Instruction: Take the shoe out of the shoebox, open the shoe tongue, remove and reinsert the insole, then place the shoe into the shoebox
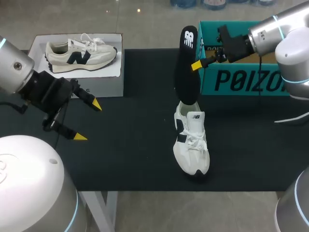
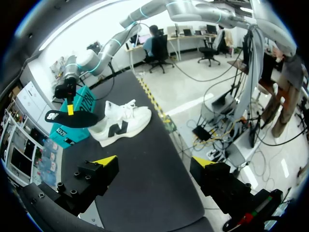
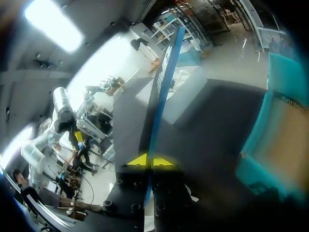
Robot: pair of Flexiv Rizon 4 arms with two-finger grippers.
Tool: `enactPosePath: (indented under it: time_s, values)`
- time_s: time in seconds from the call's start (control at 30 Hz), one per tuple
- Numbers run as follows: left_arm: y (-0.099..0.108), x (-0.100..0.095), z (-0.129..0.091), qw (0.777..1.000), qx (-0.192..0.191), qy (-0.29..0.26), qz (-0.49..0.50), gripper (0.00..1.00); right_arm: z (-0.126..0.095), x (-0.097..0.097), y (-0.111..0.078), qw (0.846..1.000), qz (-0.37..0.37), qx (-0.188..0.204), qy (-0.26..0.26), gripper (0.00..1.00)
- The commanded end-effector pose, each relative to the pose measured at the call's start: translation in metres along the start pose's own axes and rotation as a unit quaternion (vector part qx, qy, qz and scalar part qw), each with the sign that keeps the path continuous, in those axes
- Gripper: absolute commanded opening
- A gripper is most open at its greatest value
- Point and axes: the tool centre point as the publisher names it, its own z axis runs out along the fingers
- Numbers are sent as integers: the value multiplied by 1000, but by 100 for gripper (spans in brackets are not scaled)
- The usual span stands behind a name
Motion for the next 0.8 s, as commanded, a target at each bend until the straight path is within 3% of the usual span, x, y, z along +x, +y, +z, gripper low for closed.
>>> enactPosePath:
  time_s: [0.03,0.8]
  values:
    - [0,0,-1,1000,-1,1,0,100,-3,-3,6,1000,0,7,-3,0]
    - [0,0,-1,1000,-1,1,0,100,-4,-4,7,1000,4,6,-11,0]
